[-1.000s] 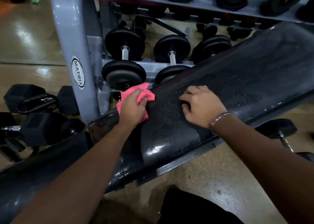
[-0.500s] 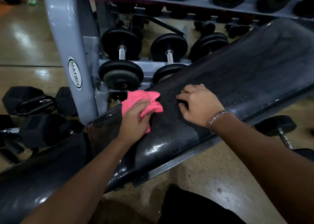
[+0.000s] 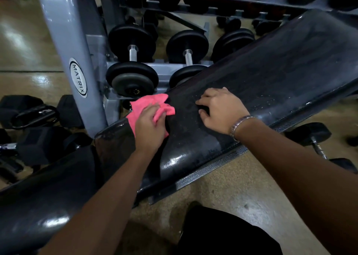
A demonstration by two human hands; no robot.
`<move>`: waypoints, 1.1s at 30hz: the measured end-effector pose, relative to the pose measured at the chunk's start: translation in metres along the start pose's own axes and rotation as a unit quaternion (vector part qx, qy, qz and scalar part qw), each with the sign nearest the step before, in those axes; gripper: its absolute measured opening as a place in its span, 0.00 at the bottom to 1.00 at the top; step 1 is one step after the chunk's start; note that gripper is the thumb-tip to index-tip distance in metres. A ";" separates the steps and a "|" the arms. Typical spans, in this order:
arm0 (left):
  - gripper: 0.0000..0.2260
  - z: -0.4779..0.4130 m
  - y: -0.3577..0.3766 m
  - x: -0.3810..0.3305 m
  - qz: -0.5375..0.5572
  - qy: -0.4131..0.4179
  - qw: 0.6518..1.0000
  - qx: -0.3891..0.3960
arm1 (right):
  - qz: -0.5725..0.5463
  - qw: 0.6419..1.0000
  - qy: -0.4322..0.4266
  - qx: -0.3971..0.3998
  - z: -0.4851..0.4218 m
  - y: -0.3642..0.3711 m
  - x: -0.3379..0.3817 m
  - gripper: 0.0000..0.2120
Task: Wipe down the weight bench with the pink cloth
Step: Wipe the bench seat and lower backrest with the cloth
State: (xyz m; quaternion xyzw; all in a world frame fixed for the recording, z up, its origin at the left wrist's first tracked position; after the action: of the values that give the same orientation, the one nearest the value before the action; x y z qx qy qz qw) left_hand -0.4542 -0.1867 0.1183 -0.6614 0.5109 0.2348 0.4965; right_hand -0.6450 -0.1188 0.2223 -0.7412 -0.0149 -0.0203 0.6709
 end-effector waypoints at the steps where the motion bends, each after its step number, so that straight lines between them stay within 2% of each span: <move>1: 0.08 0.006 0.004 -0.006 -0.011 0.027 0.999 0.019 | -0.002 1.000 0.001 0.000 0.001 0.000 0.000 0.16; 3: 0.10 0.021 0.001 -0.004 -0.031 0.111 0.988 0.106 | -0.004 1.000 -0.004 0.002 0.002 0.000 0.001 0.16; 5: 0.11 0.018 -0.012 0.009 -0.042 0.141 0.975 0.167 | -0.003 1.000 -0.004 0.005 0.001 0.000 0.001 0.17; 9: 0.09 0.009 -0.008 0.002 -0.023 0.048 0.996 0.068 | 0.002 1.000 0.004 0.004 0.000 -0.001 0.001 0.17; 10: 0.09 0.014 -0.002 -0.008 -0.004 0.039 0.997 0.066 | 0.001 1.000 0.004 0.003 0.000 -0.001 0.001 0.17; 14: 0.14 0.051 -0.014 -0.010 0.033 0.119 0.978 0.166 | 0.000 1.000 -0.003 0.005 0.000 -0.001 0.001 0.16; 15: 0.14 0.049 -0.020 -0.002 0.037 0.118 0.977 0.171 | -0.002 1.000 -0.002 0.004 0.001 -0.001 0.001 0.16; 19: 0.12 0.040 -0.011 0.000 0.029 -0.014 0.995 0.097 | -0.005 1.000 0.002 0.004 0.002 -0.003 0.002 0.16; 20: 0.12 0.049 -0.004 -0.008 0.022 -0.007 0.995 0.101 | -0.005 1.000 0.003 0.004 0.002 -0.003 0.002 0.16; 24: 0.13 0.073 -0.017 -0.008 0.025 0.125 0.977 0.171 | -0.010 1.000 0.001 0.007 0.001 -0.003 0.003 0.16; 26: 0.13 0.066 -0.020 -0.003 0.029 0.098 0.984 0.147 | -0.009 1.000 0.003 0.008 0.000 -0.002 0.004 0.16; 29: 0.13 0.076 -0.003 -0.029 0.041 -0.009 0.997 0.067 | -0.009 1.000 0.007 0.003 0.000 -0.003 0.003 0.16; 30: 0.13 0.085 0.002 -0.037 0.038 -0.006 0.997 0.064 | -0.009 1.000 0.007 0.003 0.000 -0.003 0.003 0.16; 33: 0.14 0.098 -0.002 -0.030 0.041 0.085 0.989 0.115 | -0.007 1.000 0.002 0.013 -0.001 -0.003 0.003 0.16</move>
State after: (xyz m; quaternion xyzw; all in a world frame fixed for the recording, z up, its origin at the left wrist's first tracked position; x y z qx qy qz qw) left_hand -0.4440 -0.0855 0.1044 -0.5958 0.6017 0.1380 0.5137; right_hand -0.6425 -0.1193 0.2253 -0.7321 -0.0190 -0.0265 0.6804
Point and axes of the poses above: each hand's wrist, its own z-axis away from the middle knuckle, its own y-axis out of the palm, x = y × z, the point moved 3 cm from there along -z, towards the middle knuckle, and after that the axes turned 4 degrees about -z, right-handed, at the moved point
